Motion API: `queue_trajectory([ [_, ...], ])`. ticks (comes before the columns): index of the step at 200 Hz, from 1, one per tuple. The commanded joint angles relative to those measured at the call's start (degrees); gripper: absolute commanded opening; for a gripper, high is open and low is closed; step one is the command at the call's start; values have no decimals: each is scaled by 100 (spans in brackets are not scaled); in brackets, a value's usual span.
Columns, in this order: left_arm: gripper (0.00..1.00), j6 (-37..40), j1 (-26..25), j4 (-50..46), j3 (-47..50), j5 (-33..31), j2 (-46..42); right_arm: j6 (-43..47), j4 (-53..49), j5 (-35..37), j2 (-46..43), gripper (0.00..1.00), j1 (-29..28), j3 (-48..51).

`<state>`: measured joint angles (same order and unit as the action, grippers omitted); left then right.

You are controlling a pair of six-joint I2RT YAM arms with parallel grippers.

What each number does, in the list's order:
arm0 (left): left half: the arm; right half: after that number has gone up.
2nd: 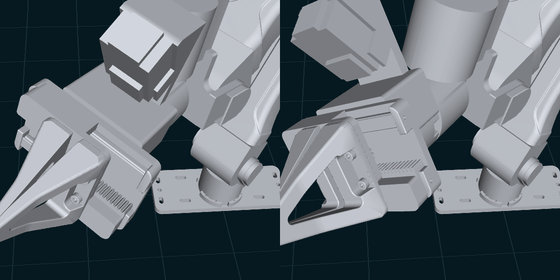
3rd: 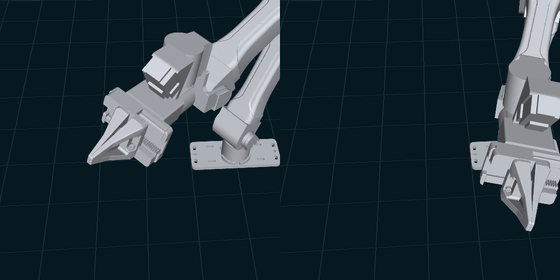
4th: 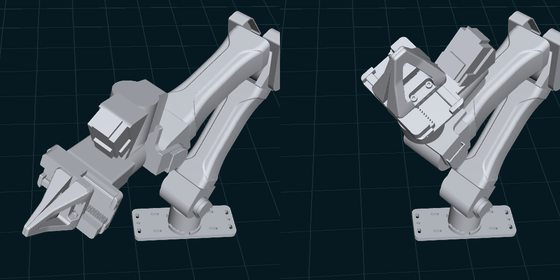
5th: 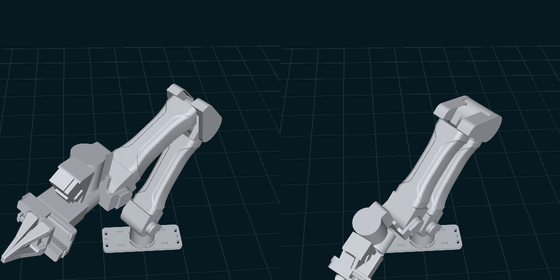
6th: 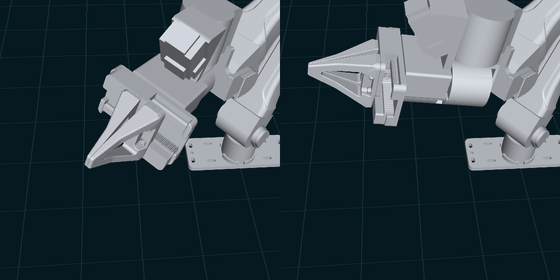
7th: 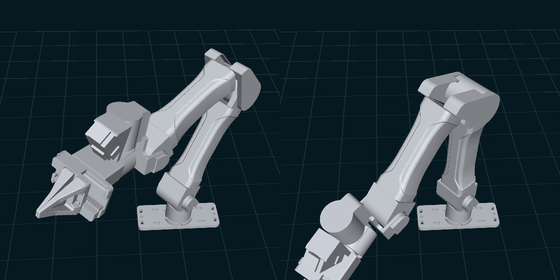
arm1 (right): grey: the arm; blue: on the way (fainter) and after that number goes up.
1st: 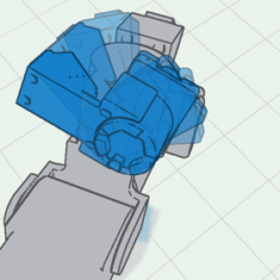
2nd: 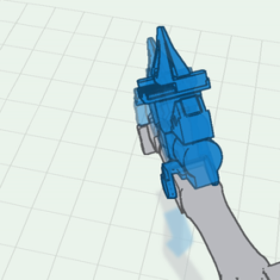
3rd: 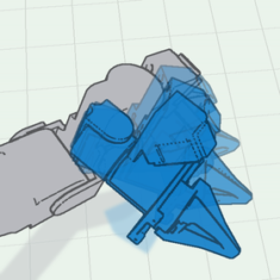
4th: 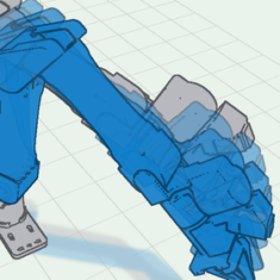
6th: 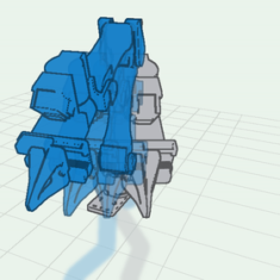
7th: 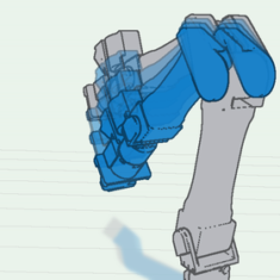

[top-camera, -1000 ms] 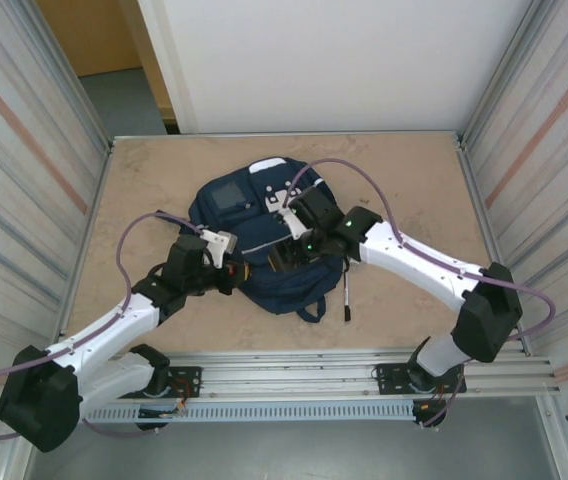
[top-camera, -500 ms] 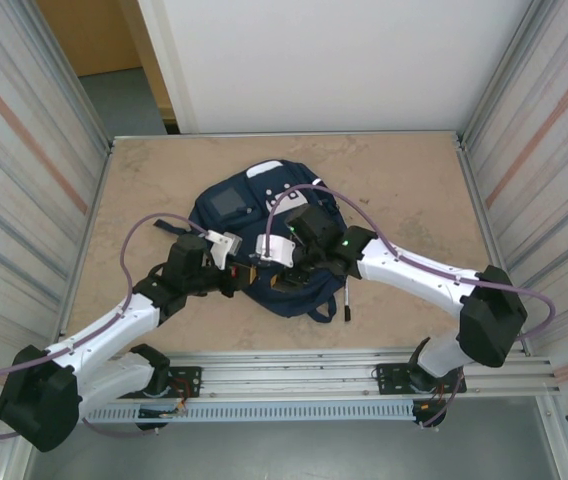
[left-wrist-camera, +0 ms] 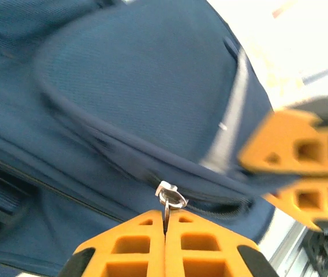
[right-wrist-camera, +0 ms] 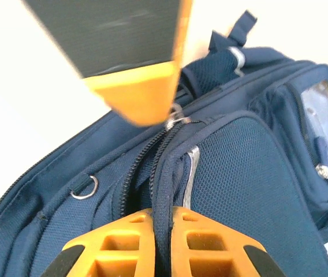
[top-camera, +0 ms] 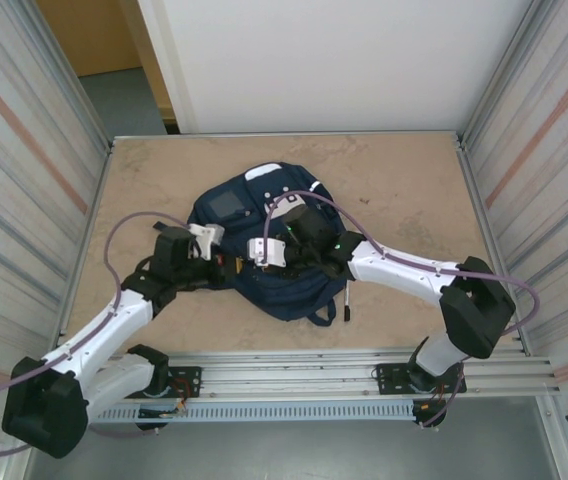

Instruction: Pack the student bag

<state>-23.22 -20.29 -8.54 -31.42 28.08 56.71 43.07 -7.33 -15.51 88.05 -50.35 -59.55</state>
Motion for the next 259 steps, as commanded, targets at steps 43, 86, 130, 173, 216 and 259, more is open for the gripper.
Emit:
queue_trajectory([
  [43,0,-241,685,-444,-399,-426,777,893,-214,7,-322,0,-163,133],
  [86,41,-104,690,-761,-334,-935,553,5,327,396,-324,38,-201,155],
  [130,63,207,320,-870,-387,-1198,-86,-2039,376,1218,-924,52,-267,444],
  [173,67,1788,-1227,269,-428,-2048,-515,-4194,-270,1740,-2048,100,245,733],
  [216,73,4905,-3280,195,-867,-3533,589,-7374,-1999,2593,-2524,99,2111,581],
  [259,74,5345,-3439,33,-1386,-4320,1549,-8288,-2375,771,-2453,99,3886,985],
])
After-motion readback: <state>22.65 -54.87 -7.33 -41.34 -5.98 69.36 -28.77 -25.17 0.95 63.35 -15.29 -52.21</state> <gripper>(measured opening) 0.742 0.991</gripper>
